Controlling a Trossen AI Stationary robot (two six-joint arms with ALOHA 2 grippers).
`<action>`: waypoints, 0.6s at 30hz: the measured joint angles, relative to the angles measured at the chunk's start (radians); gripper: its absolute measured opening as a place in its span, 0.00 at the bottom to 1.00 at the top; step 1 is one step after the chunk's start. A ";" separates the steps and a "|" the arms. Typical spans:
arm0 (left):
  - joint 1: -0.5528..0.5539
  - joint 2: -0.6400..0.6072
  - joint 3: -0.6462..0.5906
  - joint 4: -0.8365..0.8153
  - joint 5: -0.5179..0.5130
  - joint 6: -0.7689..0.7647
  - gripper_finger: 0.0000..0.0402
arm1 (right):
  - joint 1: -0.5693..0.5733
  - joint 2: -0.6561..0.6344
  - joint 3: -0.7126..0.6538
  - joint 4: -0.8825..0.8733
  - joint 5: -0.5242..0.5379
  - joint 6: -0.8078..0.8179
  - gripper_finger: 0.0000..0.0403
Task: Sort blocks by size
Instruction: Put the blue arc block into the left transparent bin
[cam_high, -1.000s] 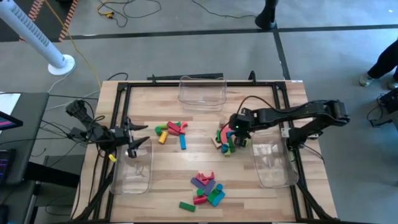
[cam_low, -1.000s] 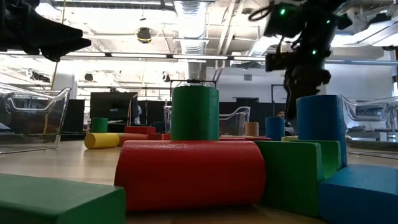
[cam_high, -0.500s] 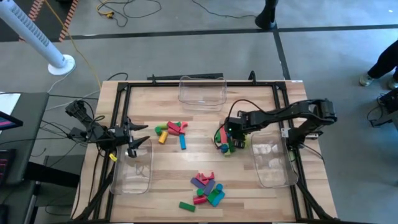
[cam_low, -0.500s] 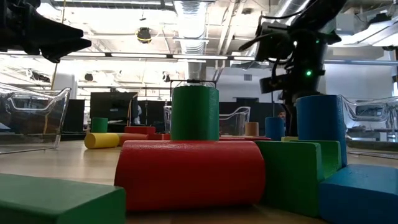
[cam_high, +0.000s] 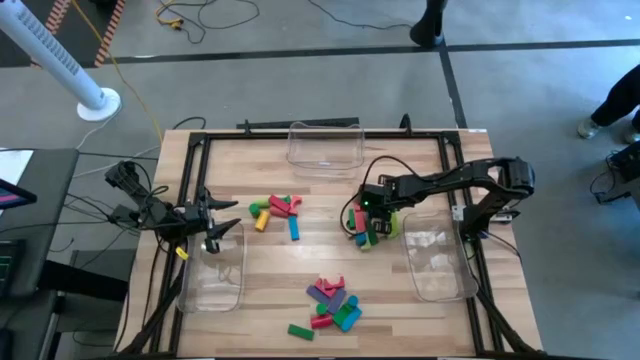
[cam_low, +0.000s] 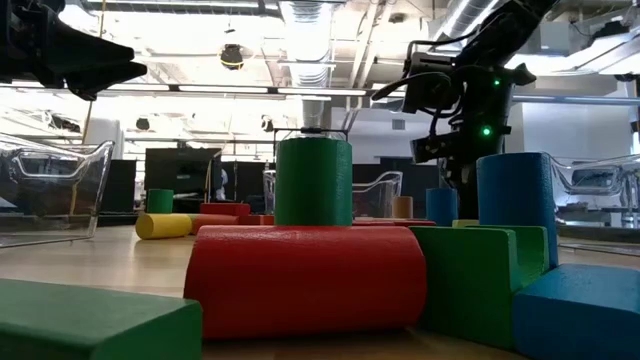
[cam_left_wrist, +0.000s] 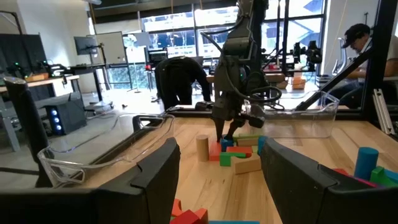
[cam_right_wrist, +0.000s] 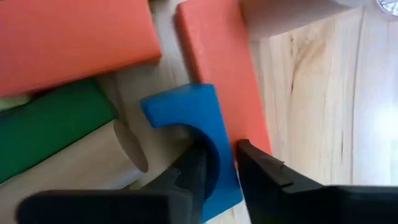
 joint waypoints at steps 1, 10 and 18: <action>0.000 0.000 0.000 0.001 0.000 0.000 0.53 | 0.002 -0.005 0.000 -0.002 -0.002 -0.001 0.22; 0.000 0.000 0.000 0.172 0.154 0.189 0.53 | 0.040 -0.115 0.068 -0.085 -0.014 0.016 0.16; 0.000 0.056 0.000 0.294 0.194 0.343 0.53 | 0.121 -0.200 0.179 -0.012 -0.066 0.029 0.16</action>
